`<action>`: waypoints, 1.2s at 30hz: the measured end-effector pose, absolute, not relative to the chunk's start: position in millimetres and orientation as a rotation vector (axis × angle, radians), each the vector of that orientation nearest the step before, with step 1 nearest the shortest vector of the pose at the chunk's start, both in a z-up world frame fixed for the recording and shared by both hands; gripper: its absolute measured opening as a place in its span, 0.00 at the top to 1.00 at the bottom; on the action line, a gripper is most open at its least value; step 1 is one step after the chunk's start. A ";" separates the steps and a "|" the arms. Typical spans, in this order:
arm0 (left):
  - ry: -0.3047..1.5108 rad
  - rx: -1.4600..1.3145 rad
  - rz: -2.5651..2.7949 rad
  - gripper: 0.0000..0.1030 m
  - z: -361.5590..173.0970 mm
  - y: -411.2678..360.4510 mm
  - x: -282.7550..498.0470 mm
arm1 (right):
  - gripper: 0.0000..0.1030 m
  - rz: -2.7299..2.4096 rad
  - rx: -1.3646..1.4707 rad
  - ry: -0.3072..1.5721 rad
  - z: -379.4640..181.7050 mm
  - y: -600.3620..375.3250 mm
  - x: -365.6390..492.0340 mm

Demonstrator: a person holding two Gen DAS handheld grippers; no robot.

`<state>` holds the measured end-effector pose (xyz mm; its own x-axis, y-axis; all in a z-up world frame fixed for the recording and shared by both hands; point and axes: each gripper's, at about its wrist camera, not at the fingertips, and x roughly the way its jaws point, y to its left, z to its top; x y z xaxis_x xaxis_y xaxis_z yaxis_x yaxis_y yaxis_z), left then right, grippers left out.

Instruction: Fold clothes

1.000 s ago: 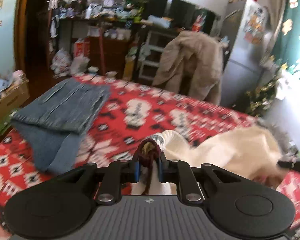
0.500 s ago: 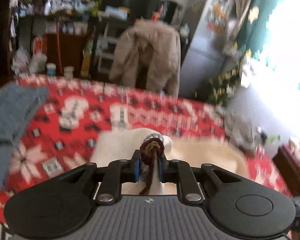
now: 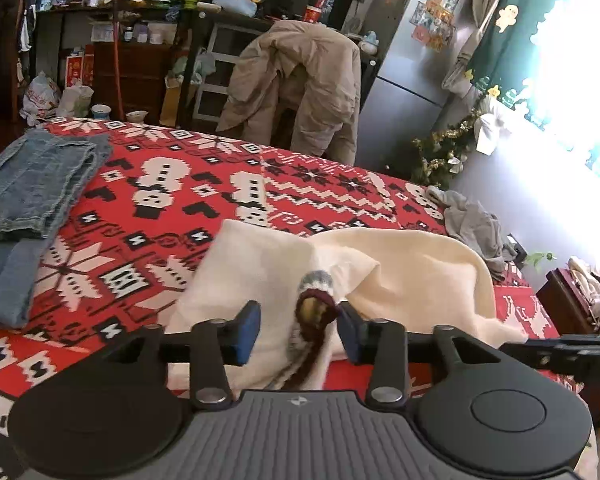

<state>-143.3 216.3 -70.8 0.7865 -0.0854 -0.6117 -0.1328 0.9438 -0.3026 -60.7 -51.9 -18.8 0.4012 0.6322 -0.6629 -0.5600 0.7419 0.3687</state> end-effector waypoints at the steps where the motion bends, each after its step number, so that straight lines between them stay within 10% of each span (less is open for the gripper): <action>1: 0.670 -0.348 0.030 0.58 -71.2 219.6 -146.3 | 0.67 0.747 0.087 0.872 -15.3 -55.5 -62.3; 28: 0.642 -0.362 -0.033 0.57 -69.0 227.8 -145.8 | 0.58 0.932 -0.016 0.858 -5.3 39.6 -65.4; 36: 0.664 -0.438 0.031 0.70 -81.4 248.4 -136.6 | 0.63 0.906 0.028 0.887 -31.1 75.7 -52.5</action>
<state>-136.6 248.4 -81.4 0.7906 -0.1095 -0.6024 -0.1660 0.9087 -0.3831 -52.5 75.7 -31.1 0.2979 0.6930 -0.6565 -0.6711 0.6411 0.3723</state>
